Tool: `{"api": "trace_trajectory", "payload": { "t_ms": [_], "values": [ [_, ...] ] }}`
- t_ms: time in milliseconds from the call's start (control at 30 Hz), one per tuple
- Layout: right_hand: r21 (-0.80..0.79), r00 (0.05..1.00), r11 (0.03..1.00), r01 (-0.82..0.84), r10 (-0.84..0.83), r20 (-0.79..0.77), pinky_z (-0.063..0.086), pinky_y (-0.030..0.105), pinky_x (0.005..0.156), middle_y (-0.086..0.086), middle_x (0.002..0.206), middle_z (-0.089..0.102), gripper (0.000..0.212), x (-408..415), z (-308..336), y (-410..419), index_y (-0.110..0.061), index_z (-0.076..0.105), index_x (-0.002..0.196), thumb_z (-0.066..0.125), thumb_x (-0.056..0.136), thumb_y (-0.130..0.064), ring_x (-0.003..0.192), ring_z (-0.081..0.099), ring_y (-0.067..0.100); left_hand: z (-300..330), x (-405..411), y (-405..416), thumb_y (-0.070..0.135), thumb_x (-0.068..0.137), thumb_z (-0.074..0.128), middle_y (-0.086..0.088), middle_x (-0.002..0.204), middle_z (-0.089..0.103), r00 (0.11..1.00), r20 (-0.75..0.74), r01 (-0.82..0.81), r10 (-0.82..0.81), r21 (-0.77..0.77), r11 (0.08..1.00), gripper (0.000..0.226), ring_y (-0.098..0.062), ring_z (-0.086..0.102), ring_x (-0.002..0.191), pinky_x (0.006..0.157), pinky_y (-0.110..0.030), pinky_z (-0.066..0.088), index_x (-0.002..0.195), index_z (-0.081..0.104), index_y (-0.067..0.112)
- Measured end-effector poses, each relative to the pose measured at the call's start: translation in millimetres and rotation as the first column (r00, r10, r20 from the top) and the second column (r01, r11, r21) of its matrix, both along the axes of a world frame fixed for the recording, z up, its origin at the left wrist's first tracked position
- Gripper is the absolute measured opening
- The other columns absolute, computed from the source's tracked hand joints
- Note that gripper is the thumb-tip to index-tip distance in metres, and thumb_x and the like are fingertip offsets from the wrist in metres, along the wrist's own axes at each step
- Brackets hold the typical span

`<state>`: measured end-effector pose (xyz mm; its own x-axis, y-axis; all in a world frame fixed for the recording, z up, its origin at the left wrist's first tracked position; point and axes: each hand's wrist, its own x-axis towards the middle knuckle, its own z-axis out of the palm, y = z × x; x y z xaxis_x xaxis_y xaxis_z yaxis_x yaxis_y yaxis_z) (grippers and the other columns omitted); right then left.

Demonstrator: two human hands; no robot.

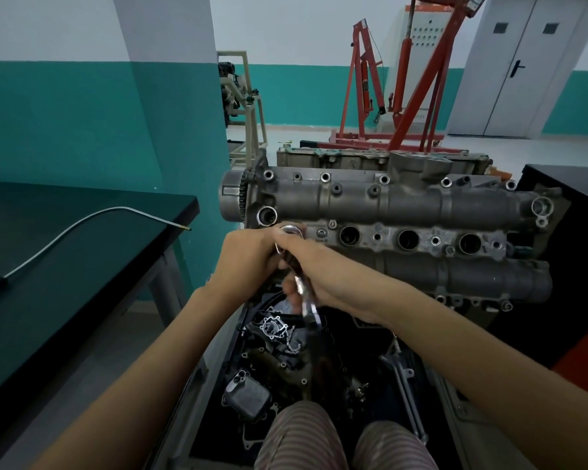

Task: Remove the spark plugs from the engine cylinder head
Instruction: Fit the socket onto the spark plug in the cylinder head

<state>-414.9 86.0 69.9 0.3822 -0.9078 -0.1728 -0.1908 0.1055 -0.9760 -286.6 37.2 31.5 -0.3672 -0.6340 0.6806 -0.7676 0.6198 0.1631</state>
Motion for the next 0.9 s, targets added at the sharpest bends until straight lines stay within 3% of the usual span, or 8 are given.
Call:
{"api": "trace_trajectory", "payload": {
  "t_ms": [100, 267, 433, 533, 600, 700, 800, 900],
  "values": [
    [-0.06, 0.989, 0.996, -0.065, 0.056, -0.138, 0.047, 0.021, 0.048, 0.001, 0.057, 0.045, 0.044, -4, 5, -1, -0.013, 0.046, 0.074, 0.039, 0.092, -0.053, 0.045, 0.047, 0.01, 0, -2, 2, 0.03, 0.072, 0.042, -0.005, 0.063, 0.068, 0.997, -0.076, 0.025, -0.024, 0.013, 1.0, 0.04, -0.017, 0.06, 0.057, 0.052, -0.027, 0.044, 0.089, 0.074, 0.013],
    [-0.642, 0.57, 0.712, -0.286, -0.412, -0.711, 0.03, 0.027, 0.048, -0.005, 0.059, 0.051, 0.057, -15, 23, -16, -0.018, 0.053, 0.066, 0.033, 0.085, -0.068, 0.055, 0.05, 0.01, 1, -8, 4, 0.028, 0.078, 0.048, 0.003, 0.062, 0.065, 0.993, -0.12, -0.003, -0.01, -0.109, 0.994, 0.021, -0.012, 0.051, 0.066, 0.046, -0.011, 0.016, 0.083, 0.066, 0.018],
    [-0.301, 0.986, 0.953, 0.03, -0.078, -0.15, 0.041, 0.016, 0.042, -0.008, 0.051, 0.05, 0.036, -1, -4, -4, -0.018, 0.048, 0.083, 0.038, 0.093, -0.051, 0.041, 0.049, 0.004, 0, -4, 2, 0.03, 0.072, 0.043, 0.0, 0.059, 0.066, 0.998, -0.059, -0.009, 0.004, -0.087, 0.996, 0.037, -0.015, 0.059, 0.052, 0.052, -0.017, 0.036, 0.085, 0.074, 0.014],
    [0.07, 0.972, 0.996, -0.052, 0.034, 0.232, 0.047, 0.021, 0.049, 0.002, 0.058, 0.047, 0.031, 8, -16, 0, -0.016, 0.032, 0.107, 0.042, 0.094, -0.042, 0.045, 0.05, 0.009, -1, -2, 3, 0.035, 0.073, 0.037, -0.002, 0.074, 0.071, 0.985, -0.17, 0.038, -0.02, 0.099, 0.994, 0.047, -0.02, 0.066, 0.066, 0.061, -0.031, 0.05, 0.099, 0.073, 0.018],
    [-0.218, 0.996, 0.976, 0.016, -0.034, -0.081, 0.043, 0.017, 0.046, -0.002, 0.058, 0.046, 0.032, 4, -9, -3, -0.015, 0.044, 0.094, 0.039, 0.094, -0.046, 0.044, 0.049, 0.005, -1, -2, 4, 0.035, 0.073, 0.039, -0.002, 0.077, 0.072, 0.981, -0.188, 0.067, -0.049, 0.087, 0.994, 0.045, -0.013, 0.063, 0.07, 0.062, -0.026, 0.046, 0.098, 0.073, 0.019],
    [-0.674, 0.694, 0.703, -0.225, -0.37, -0.618, 0.036, 0.026, 0.048, -0.007, 0.061, 0.051, 0.051, -11, 11, -9, -0.025, 0.053, 0.071, 0.026, 0.089, -0.064, 0.054, 0.049, 0.007, 6, -8, 6, 0.028, 0.074, 0.046, 0.0, 0.056, 0.064, 0.999, -0.04, -0.024, 0.022, -0.064, 0.998, 0.025, -0.012, 0.053, 0.052, 0.042, -0.013, 0.013, 0.075, 0.067, 0.015],
    [-0.688, 0.612, 0.69, -0.225, -0.449, -0.651, 0.029, 0.027, 0.046, -0.005, 0.06, 0.052, 0.061, -15, 15, -12, -0.018, 0.051, 0.064, 0.023, 0.087, -0.067, 0.055, 0.05, 0.01, 4, -8, 2, 0.024, 0.074, 0.048, -0.001, 0.045, 0.055, 1.0, -0.008, -0.012, 0.011, -0.146, 0.989, 0.014, -0.018, 0.05, 0.036, 0.046, -0.009, 0.006, 0.068, 0.057, 0.015],
    [-0.527, 0.896, 0.849, 0.041, -0.264, -0.356, 0.037, 0.024, 0.051, -0.007, 0.062, 0.05, 0.046, -4, -2, -4, -0.022, 0.051, 0.078, 0.027, 0.093, -0.058, 0.054, 0.051, 0.009, -4, -4, -4, 0.027, 0.074, 0.048, 0.003, 0.047, 0.056, 0.998, -0.065, 0.002, -0.009, -0.109, 0.994, 0.017, -0.012, 0.049, 0.043, 0.045, -0.017, 0.014, 0.07, 0.063, 0.019]
  ]
}}
